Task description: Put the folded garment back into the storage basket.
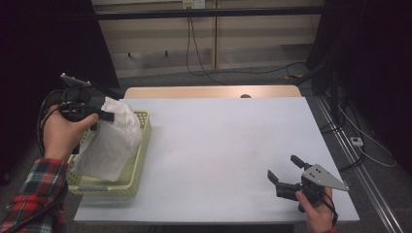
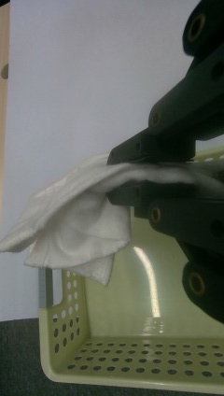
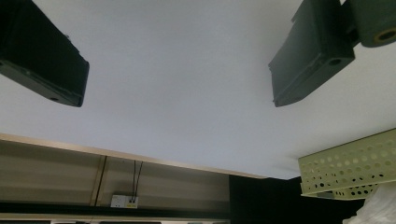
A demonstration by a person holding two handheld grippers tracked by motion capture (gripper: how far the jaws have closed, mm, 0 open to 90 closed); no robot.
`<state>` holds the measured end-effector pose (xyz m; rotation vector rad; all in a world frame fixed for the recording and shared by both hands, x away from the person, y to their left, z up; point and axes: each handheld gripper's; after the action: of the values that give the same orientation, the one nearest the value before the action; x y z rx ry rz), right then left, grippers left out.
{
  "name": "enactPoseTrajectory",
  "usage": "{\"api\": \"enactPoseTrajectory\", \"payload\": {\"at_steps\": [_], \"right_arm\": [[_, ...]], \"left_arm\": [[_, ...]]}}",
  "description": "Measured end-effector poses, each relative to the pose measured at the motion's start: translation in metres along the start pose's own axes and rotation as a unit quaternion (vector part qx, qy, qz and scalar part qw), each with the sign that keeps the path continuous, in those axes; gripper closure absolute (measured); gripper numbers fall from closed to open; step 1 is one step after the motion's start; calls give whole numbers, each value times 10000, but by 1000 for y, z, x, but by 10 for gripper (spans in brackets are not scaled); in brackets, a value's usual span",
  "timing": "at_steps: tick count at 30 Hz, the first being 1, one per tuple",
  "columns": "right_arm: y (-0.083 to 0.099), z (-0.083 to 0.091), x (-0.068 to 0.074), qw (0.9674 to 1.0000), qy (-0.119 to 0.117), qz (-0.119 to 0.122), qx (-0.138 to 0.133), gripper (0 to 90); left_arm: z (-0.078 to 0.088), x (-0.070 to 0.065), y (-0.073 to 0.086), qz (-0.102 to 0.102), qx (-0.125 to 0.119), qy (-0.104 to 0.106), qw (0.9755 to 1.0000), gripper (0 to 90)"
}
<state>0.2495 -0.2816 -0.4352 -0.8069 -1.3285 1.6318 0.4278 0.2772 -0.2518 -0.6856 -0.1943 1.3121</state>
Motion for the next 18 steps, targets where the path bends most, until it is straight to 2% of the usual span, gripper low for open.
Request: {"api": "enactPoseTrajectory", "payload": {"at_steps": [7,11,15,18], "right_arm": [[0,0,0,10000,-13,21,3,36],[0,0,-1,10000,-9,41,-10,36],[1,-1,-1,10000,14,12,18,36],[0,0,0,10000,-19,41,13,36]], "left_arm": [[-6,3,4,104,20,57,9999,817],[-8,4,6,92,37,125,9999,817],[-9,3,9,102,-16,99,9999,817],[-14,6,12,173,12,178,9997,817]]}}
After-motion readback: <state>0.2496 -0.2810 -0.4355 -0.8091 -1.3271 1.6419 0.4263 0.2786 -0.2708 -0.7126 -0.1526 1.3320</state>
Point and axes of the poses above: each handheld gripper's, and its own axes: z roughly backward along the jaws, y roughly out of its underside, x roughly to its left, and after that the axes turned 1 degree about -x, right-handed
